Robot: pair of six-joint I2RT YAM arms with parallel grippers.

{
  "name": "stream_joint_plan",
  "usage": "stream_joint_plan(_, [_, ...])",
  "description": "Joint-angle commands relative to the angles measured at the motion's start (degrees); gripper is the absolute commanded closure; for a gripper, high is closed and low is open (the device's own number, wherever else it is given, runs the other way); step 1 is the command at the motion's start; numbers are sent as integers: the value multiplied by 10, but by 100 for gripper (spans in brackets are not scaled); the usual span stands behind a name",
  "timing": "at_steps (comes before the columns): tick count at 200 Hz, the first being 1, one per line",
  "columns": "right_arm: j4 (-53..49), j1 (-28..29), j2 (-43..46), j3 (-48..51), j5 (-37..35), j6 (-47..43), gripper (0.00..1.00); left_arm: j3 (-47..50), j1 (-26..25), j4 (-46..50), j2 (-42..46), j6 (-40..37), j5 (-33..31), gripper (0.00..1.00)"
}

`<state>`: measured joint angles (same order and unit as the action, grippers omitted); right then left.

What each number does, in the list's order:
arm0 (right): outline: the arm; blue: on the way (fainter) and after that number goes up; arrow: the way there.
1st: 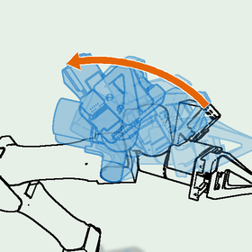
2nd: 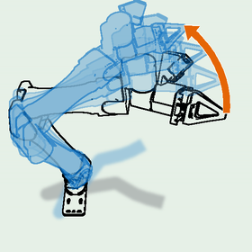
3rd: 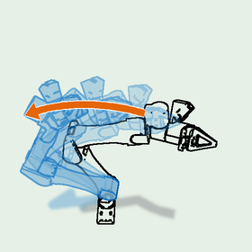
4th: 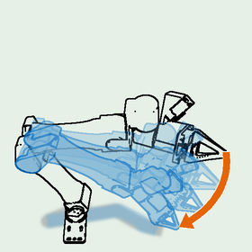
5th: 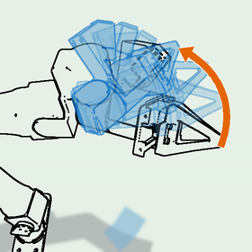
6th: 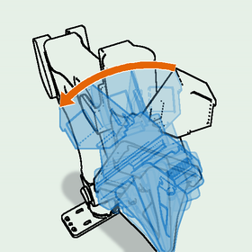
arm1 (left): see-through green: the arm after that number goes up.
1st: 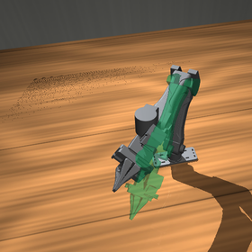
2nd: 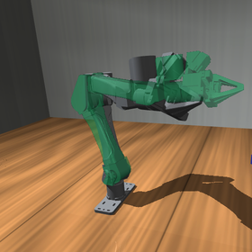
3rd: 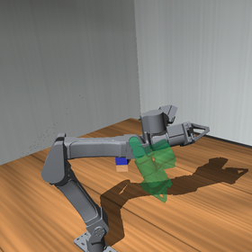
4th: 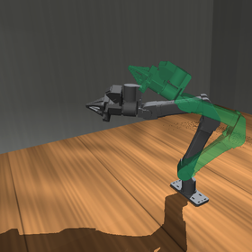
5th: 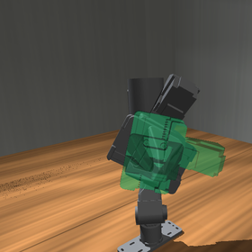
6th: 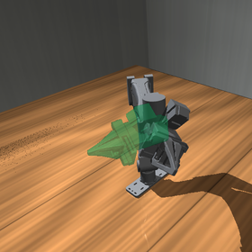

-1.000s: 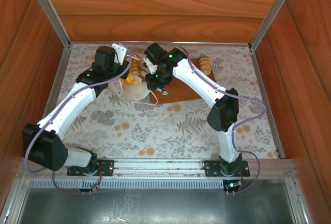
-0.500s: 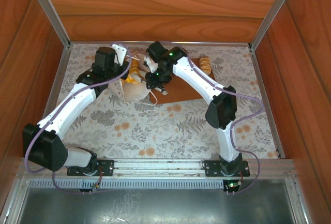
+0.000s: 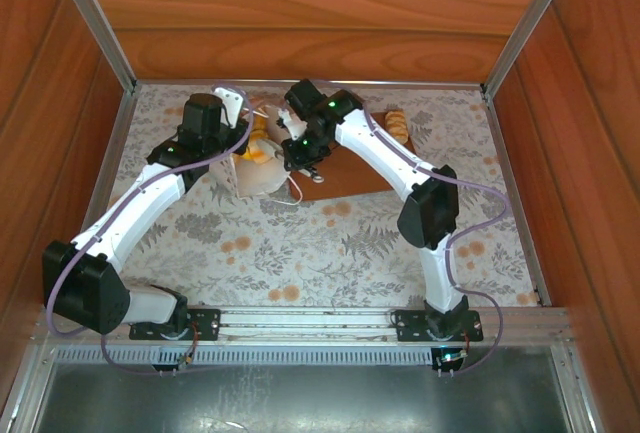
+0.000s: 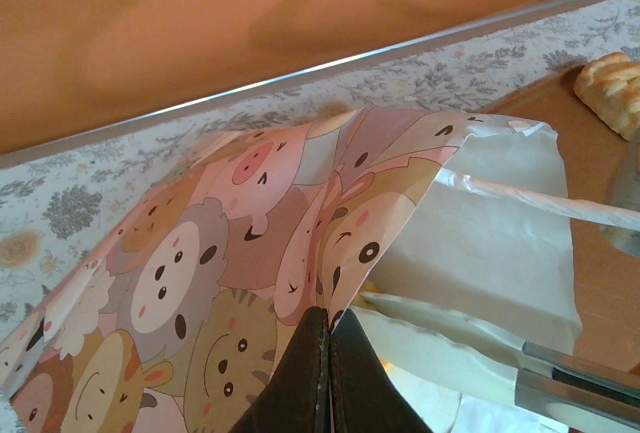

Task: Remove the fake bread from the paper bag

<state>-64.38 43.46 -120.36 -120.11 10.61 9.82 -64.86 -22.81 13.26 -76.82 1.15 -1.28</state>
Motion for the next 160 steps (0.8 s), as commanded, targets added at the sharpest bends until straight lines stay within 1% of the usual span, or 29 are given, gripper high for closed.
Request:
stream_joint_plan(1, [25, 0, 47, 11, 21, -6, 79, 1, -2, -22, 16, 7, -10, 100])
stream_joint_plan(18, [29, 3, 61, 18, 22, -5, 81, 1, -3, -21, 13, 9, -12, 100])
stream_joint_plan(49, [40, 9, 86, 32, 26, -2, 83, -3, -3, -19, 5, 14, -37, 100])
stream_joint_plan(104, [53, 13, 146, 71, 33, 14, 83, -5, -3, -16, 3, 16, -47, 100])
stream_joint_plan(160, [55, 13, 236, 147, 21, 32, 83, -8, -3, -16, 2, 17, -53, 100])
